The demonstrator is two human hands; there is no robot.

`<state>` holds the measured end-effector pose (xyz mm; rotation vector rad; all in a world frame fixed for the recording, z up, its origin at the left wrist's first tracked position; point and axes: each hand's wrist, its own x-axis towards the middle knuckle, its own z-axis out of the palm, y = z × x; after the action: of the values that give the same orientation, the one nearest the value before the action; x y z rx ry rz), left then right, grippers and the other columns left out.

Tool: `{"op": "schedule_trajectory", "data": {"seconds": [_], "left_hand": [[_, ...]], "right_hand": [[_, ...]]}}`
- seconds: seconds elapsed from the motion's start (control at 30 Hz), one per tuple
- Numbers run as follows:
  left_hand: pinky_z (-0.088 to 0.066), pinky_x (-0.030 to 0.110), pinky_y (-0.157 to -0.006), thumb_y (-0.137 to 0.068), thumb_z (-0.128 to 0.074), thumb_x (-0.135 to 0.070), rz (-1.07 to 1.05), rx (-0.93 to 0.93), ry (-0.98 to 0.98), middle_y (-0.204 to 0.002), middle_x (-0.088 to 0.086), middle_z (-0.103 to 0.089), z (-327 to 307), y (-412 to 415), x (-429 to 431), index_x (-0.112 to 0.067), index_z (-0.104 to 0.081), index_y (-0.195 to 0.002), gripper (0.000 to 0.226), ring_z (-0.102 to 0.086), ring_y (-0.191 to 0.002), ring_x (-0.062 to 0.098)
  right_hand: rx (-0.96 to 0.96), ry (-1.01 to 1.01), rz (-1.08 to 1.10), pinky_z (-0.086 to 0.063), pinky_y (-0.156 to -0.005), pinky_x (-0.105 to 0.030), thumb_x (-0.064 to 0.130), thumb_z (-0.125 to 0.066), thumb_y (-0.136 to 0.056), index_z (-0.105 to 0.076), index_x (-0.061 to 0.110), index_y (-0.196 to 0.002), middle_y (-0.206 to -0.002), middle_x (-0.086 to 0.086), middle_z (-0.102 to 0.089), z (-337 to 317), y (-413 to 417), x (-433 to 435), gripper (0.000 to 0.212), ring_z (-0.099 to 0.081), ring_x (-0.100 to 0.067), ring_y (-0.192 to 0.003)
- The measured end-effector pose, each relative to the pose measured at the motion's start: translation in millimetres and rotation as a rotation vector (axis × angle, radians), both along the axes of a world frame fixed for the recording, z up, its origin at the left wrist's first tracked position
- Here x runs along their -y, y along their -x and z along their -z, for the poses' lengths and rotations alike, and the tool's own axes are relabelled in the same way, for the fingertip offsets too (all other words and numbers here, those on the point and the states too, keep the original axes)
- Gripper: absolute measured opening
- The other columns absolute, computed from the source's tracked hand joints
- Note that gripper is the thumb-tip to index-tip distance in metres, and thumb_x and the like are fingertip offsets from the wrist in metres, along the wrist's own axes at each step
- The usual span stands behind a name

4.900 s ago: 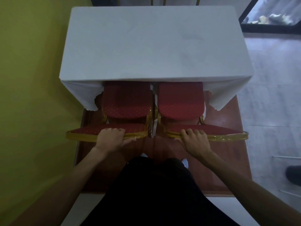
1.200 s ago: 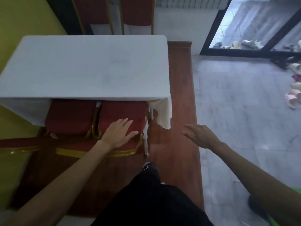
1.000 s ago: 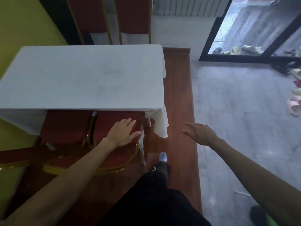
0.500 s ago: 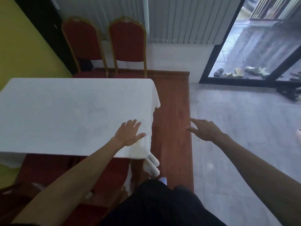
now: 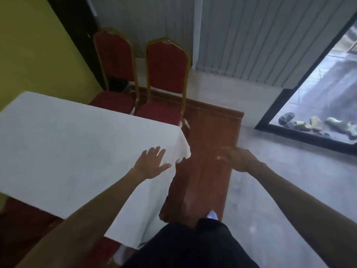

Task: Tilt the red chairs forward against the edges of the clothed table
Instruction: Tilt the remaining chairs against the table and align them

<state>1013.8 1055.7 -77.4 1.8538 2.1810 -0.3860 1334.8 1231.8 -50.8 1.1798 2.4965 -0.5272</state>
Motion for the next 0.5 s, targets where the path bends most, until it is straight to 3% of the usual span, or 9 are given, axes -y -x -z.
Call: {"op": "schedule_trajectory", "data": {"seconds": [0.13,0.33,0.5], "left_hand": [[-0.023,0.053,-0.116,-0.089,-0.009,-0.077,-0.106,0.013,0.018,-0.161,0.011,-0.024,0,-16,-45,-0.017,-0.025,-0.154,0.090,-0.028,-0.145,0.034],[-0.029,0.053,-0.112,-0.080,0.001,-0.078,-0.198,0.069,0.001,-0.157,0.015,-0.032,8,-28,-110,-0.012,-0.031,-0.151,0.103,-0.036,-0.140,0.038],[-0.028,0.052,-0.113,-0.087,-0.014,-0.075,-0.253,0.096,0.007,-0.159,0.015,-0.028,13,-17,-172,-0.013,-0.026,-0.153,0.091,-0.033,-0.142,0.035]], "right_hand": [[0.021,-0.012,-0.093,-0.038,-0.110,-0.049,0.073,-0.029,-0.093,-0.033,0.028,-0.152,-0.155,-0.003,-0.040,-2,8,-74,0.073,-0.045,-0.031,-0.137],[0.007,0.006,-0.183,-0.038,-0.109,-0.058,0.092,-0.007,-0.076,-0.030,0.032,-0.152,-0.157,-0.003,-0.038,10,26,-163,0.100,-0.043,-0.031,-0.138],[0.023,-0.009,-0.280,-0.035,-0.110,-0.056,0.080,-0.021,-0.089,-0.029,0.031,-0.154,-0.159,-0.003,-0.034,16,58,-230,0.081,-0.041,-0.031,-0.140]]}}
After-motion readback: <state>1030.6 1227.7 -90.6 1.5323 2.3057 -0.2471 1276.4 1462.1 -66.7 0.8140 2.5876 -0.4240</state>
